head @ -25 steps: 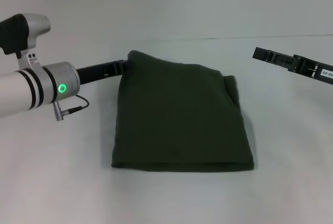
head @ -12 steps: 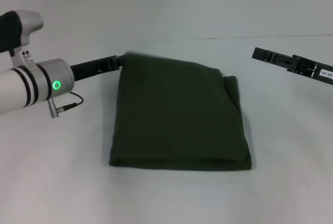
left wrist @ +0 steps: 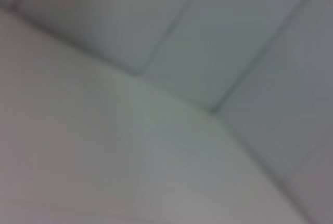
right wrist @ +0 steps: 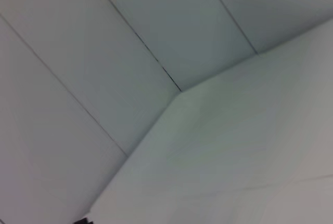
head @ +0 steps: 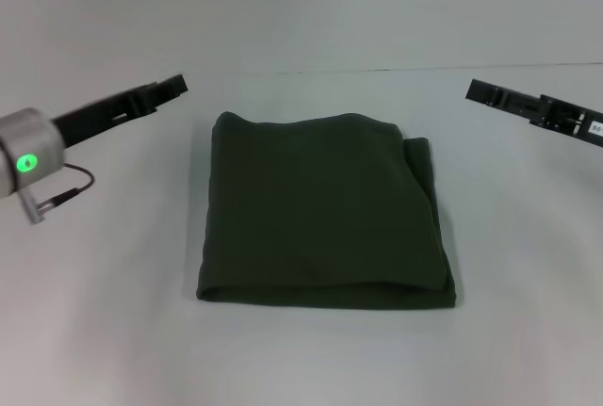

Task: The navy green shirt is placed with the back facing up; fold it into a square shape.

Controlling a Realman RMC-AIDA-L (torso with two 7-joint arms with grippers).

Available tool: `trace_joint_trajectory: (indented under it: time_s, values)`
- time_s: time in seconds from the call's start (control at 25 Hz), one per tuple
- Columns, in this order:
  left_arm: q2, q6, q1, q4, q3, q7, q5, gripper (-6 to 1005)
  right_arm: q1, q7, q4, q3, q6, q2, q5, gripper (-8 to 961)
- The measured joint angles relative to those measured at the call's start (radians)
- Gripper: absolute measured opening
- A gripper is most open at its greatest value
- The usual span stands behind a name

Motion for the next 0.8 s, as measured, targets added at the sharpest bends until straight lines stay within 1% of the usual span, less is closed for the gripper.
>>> trace_joint_trajectory:
  time_s: [0.04, 0.08, 0.24, 0.28, 0.32, 0.4, 0.48, 0.56, 0.6, 0.64, 0.8]
  values:
    - [-0.005, 0.055, 0.022, 0.035, -0.001, 0.009, -0.02, 396, -0.004, -0.011, 0.0, 0.003, -0.021, -0.002, 0.008, 906]
    - [-0.007, 0.183, 0.061, 0.073, -0.002, 0.033, -0.065, 420, -0.012, -0.033, -0.001, 0.01, -0.062, -0.005, 0.02, 906]
    - [-0.008, 0.493, 0.136, 0.113, -0.004, 0.097, -0.148, 517, -0.049, -0.149, -0.006, 0.031, -0.244, -0.013, 0.051, 906]
    - [-0.008, 0.572, 0.157, 0.116, -0.004, 0.125, -0.152, 541, -0.064, -0.199, -0.007, 0.033, -0.323, -0.019, 0.05, 906]
    - [-0.008, 0.572, 0.157, 0.116, -0.004, 0.125, -0.152, 566, -0.064, -0.199, -0.007, 0.033, -0.323, -0.019, 0.05, 906]
    - [-0.009, 0.675, 0.181, 0.113, -0.005, 0.173, -0.137, 628, -0.078, -0.25, -0.007, 0.028, -0.388, -0.022, 0.039, 905]
    - [-0.009, 0.729, 0.196, 0.112, -0.006, 0.208, -0.118, 706, -0.087, -0.299, -0.008, 0.025, -0.446, -0.023, 0.016, 905]
    - [-0.01, 0.792, 0.215, 0.112, -0.008, 0.276, -0.082, 783, -0.087, -0.327, -0.008, 0.024, -0.482, -0.02, -0.021, 904]
    - [-0.01, 0.831, 0.227, 0.105, -0.011, 0.351, -0.044, 821, -0.086, -0.334, -0.008, 0.023, -0.489, -0.018, -0.036, 904]
    - [-0.01, 0.831, 0.227, 0.105, -0.011, 0.351, -0.044, 833, -0.08, -0.344, -0.007, 0.019, -0.499, -0.012, -0.069, 904]
    - [-0.01, 0.837, 0.235, 0.083, -0.016, 0.448, 0.042, 881, -0.045, -0.351, -0.005, -0.028, -0.485, 0.006, -0.158, 903]
